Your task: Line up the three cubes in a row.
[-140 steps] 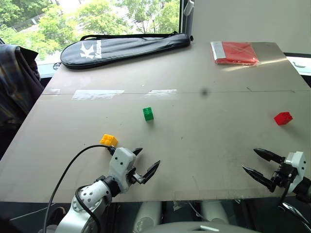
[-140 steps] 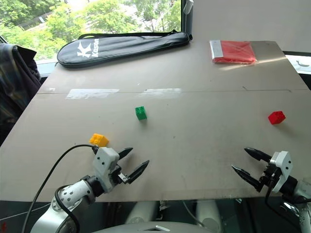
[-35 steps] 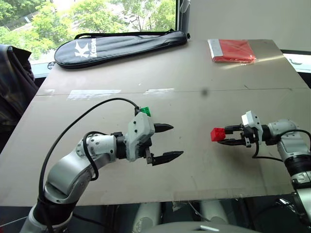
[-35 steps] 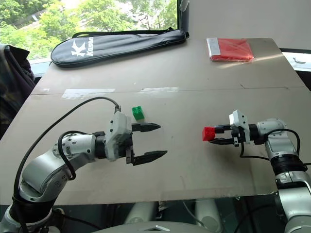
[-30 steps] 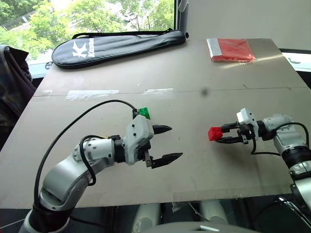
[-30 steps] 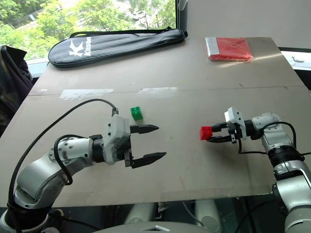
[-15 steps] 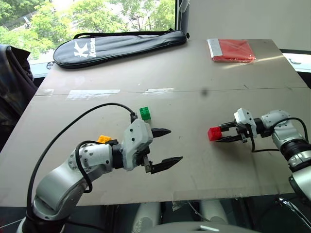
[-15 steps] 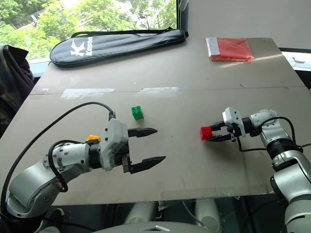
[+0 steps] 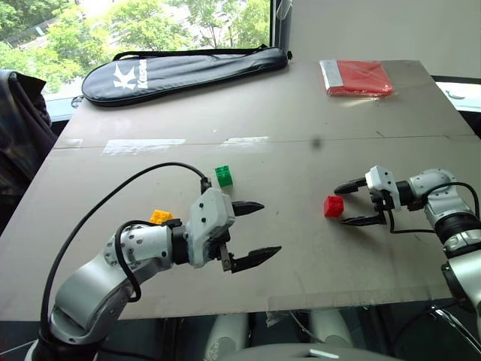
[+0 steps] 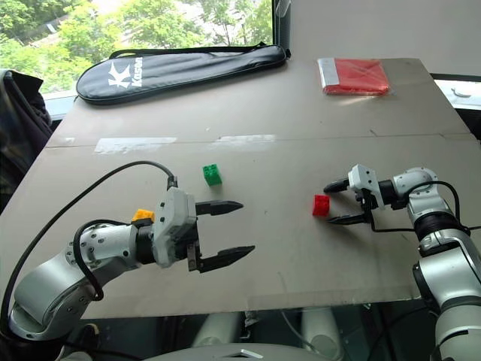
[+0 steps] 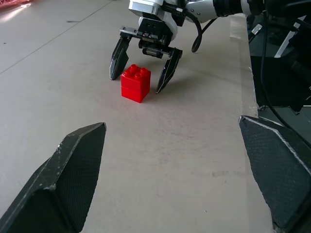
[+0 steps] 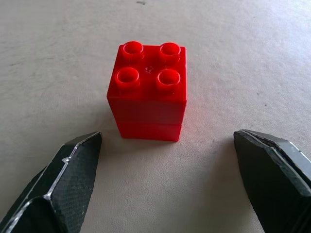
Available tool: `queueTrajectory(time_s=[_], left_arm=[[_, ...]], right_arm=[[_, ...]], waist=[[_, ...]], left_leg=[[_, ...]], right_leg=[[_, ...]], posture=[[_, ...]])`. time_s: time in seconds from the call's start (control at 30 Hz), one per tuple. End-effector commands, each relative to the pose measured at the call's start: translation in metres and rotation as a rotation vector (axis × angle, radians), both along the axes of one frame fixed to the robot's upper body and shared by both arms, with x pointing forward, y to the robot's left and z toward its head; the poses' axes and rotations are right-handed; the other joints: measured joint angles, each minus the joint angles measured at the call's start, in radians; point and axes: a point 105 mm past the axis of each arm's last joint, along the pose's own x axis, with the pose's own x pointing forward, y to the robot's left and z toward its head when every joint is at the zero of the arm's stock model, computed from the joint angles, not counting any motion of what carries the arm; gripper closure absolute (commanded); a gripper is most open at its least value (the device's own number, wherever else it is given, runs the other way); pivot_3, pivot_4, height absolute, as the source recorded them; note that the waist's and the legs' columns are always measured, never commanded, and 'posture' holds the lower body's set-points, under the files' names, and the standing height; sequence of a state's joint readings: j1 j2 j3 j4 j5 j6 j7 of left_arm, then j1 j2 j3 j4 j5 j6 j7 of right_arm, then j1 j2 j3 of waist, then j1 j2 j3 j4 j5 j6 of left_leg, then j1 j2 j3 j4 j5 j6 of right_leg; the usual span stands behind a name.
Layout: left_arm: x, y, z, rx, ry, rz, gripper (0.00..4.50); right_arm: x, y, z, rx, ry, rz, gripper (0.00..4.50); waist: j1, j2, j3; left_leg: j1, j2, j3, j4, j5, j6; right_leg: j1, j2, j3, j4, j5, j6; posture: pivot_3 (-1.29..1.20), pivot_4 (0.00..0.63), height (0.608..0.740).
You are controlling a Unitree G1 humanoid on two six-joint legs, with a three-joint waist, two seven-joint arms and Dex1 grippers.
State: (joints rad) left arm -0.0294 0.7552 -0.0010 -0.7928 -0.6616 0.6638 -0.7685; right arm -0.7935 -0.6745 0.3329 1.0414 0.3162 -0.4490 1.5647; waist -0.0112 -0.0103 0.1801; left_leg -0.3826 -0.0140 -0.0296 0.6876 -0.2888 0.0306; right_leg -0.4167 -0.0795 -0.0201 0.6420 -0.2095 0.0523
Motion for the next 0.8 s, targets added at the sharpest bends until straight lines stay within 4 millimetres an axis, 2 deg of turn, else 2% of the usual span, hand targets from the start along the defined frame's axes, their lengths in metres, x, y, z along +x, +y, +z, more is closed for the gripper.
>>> queueTrajectory(time_s=[0.03, 0.47, 0.6, 0.7, 0.8], left_arm=[[-0.002, -0.001, 0.004, -0.002, -0.037, -0.011, 0.0], [0.0, 0.0, 0.0, -0.005, -0.035, -0.01, 0.0], [-0.001, 0.003, -0.003, -0.017, -0.023, 0.031, 0.0], [0.008, 0.014, -0.008, -0.016, -0.052, 0.147, 0.0], [0.038, 0.038, -0.023, 0.069, -0.135, 0.435, 0.0]], right_arm=[[0.003, -0.001, 0.01, 0.035, -0.011, -0.012, 0.04], [0.011, -0.01, 0.005, 0.005, 0.007, -0.111, 0.04], [0.006, -0.01, 0.01, 0.051, 0.016, -0.082, 0.04], [0.002, -0.012, 0.017, 0.108, 0.005, -0.084, 0.04], [0.0, -0.019, 0.033, 0.233, -0.021, -0.133, 0.04]], waist=[[0.0, 0.0, 0.0], [0.0, 0.0, 0.0], [0.0, 0.0, 0.0], [0.0, 0.0, 0.0], [0.003, 0.001, 0.0]], left_leg=[[0.0, 0.0, 0.0, 0.0, 0.0, 0.0], [0.001, 0.0, 0.0, 0.0, 0.0, 0.0], [0.001, 0.0, 0.0, 0.0, 0.0, 0.0], [0.0, 0.0, 0.0, 0.0, 0.0, 0.0], [0.0, 0.0, 0.0, 0.0, 0.0, 0.0]], right_leg=[[0.0, 0.0, 0.0, 0.0, 0.0, 0.0], [0.0, 0.0, 0.0, 0.0, 0.0, 0.0], [0.001, 0.0, 0.0, 0.0, 0.0, 0.0], [0.0, 0.0, 0.0, 0.0, 0.0, 0.0], [0.0, 0.0, 0.0, 0.0, 0.0, 0.0]], posture=[[0.0, 0.15, 0.694], [0.0, 0.15, 0.694], [0.0, 0.15, 0.694], [0.0, 0.15, 0.694], [0.0, 0.15, 0.694]])
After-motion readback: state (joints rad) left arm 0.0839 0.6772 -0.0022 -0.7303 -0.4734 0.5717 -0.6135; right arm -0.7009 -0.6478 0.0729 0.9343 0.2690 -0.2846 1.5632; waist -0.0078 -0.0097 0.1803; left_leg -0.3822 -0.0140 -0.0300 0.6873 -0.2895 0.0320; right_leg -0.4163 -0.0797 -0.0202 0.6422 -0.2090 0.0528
